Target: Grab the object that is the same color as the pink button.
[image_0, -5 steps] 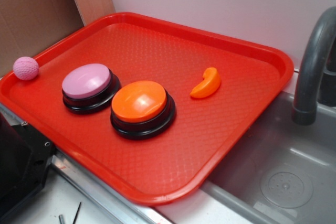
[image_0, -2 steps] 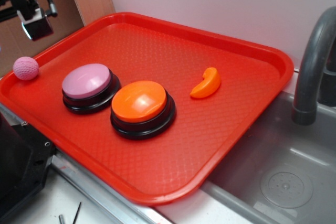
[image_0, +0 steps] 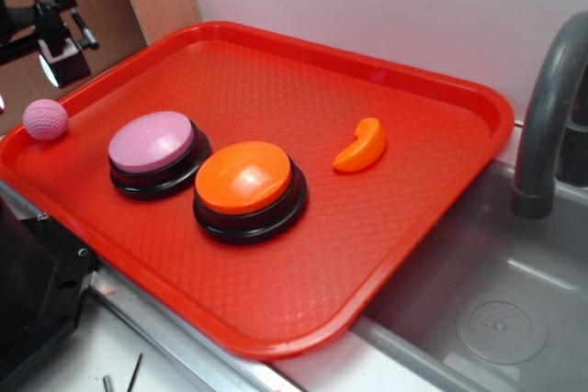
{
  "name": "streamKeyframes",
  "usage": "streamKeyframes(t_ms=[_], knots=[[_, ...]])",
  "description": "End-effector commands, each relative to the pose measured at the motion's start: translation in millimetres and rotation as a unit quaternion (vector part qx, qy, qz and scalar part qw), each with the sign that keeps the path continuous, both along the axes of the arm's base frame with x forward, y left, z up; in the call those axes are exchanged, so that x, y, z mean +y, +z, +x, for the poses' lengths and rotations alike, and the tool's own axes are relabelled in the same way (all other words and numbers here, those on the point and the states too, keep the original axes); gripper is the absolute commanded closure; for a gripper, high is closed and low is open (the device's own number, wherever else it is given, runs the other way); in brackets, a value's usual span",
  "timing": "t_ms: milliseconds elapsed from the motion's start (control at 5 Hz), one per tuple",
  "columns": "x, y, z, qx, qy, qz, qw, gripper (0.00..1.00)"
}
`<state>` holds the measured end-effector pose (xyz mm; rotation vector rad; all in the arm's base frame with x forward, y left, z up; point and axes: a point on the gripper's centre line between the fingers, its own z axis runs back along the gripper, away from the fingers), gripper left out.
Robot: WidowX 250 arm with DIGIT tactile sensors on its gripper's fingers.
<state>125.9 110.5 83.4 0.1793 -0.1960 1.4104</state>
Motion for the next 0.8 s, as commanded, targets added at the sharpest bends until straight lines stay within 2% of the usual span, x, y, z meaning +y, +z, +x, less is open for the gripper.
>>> streamKeyframes(t_ms=[0, 400, 600], knots=[[28.5, -16.5, 6.4, 0.007, 0.064, 0.042, 0.997, 0.0], [44.7, -29.6, 12.0, 0.016, 0.101, 0.062, 0.993, 0.0], [52.8, -38.7, 12.5, 0.026, 0.124, 0.056, 0.99, 0.0]])
